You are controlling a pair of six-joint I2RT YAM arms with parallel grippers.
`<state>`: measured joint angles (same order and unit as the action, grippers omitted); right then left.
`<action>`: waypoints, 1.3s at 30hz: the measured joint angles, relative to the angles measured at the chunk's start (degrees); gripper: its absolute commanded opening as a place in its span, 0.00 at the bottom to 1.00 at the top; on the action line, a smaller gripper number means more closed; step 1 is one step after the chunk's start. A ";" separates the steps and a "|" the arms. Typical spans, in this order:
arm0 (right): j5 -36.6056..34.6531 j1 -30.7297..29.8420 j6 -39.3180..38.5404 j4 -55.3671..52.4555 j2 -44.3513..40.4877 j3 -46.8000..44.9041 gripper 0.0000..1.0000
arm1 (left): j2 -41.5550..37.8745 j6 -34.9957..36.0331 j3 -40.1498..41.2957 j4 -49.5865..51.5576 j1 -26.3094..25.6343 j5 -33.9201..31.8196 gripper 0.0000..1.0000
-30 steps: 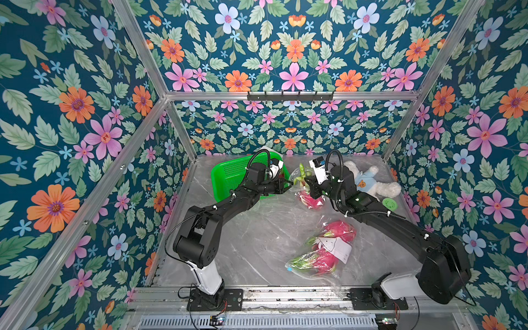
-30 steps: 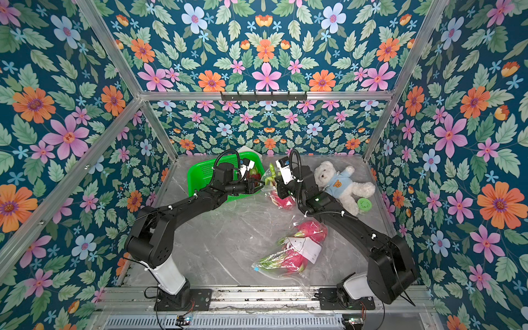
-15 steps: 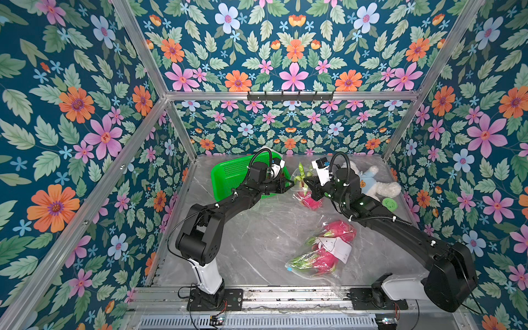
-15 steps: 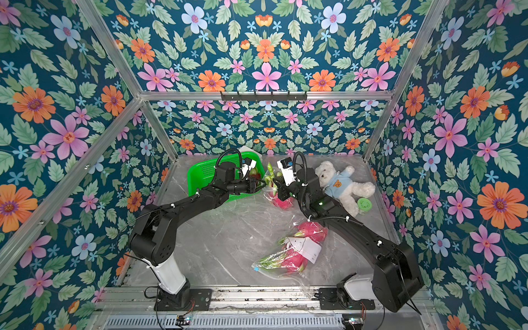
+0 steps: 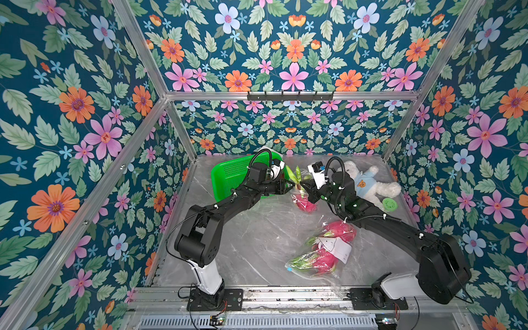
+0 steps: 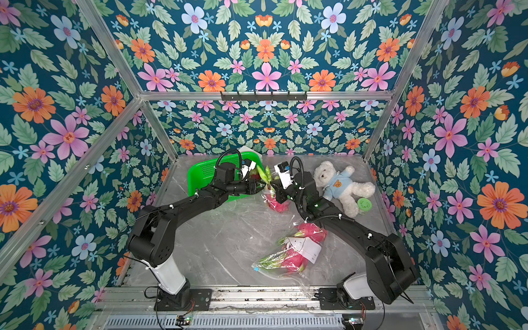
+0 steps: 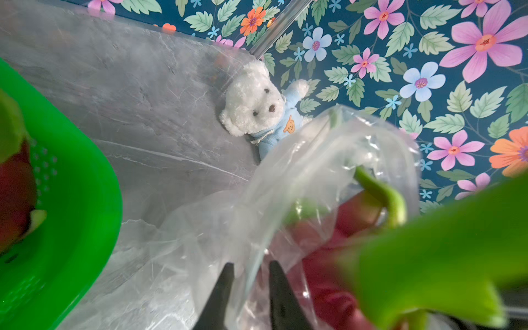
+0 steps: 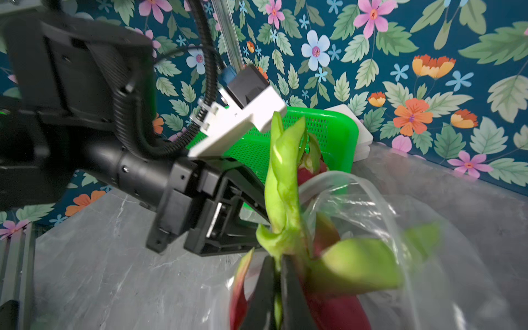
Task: Open the zip-top bag and take out the dragon fruit
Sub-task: Pick up the dragon fruit from the zipper food storage bag.
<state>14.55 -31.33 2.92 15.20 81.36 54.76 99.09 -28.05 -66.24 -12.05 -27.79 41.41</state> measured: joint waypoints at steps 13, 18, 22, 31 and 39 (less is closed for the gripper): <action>-1.09 0.83 -0.11 2.19 -0.02 -2.54 0.00 | -10.73 7.39 6.69 0.42 0.09 -2.12 0.72; -1.09 0.81 0.13 2.27 -0.33 -2.54 0.00 | -12.50 8.44 7.61 -4.66 0.04 1.22 0.71; -0.83 0.81 0.57 2.67 -1.18 -2.54 0.00 | -10.19 8.59 6.01 -9.09 0.04 4.13 0.72; 0.09 0.87 0.96 4.20 -3.30 -3.65 0.00 | -0.59 5.38 0.92 -14.16 -0.59 9.29 0.81; 0.26 1.20 0.96 4.52 -3.19 -4.48 0.00 | 2.29 0.37 0.11 -20.83 -1.46 14.19 0.73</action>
<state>14.81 -30.13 3.88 19.73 78.17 50.28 101.38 -27.68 -66.13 -32.88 -29.26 55.59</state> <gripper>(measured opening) 0.067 0.763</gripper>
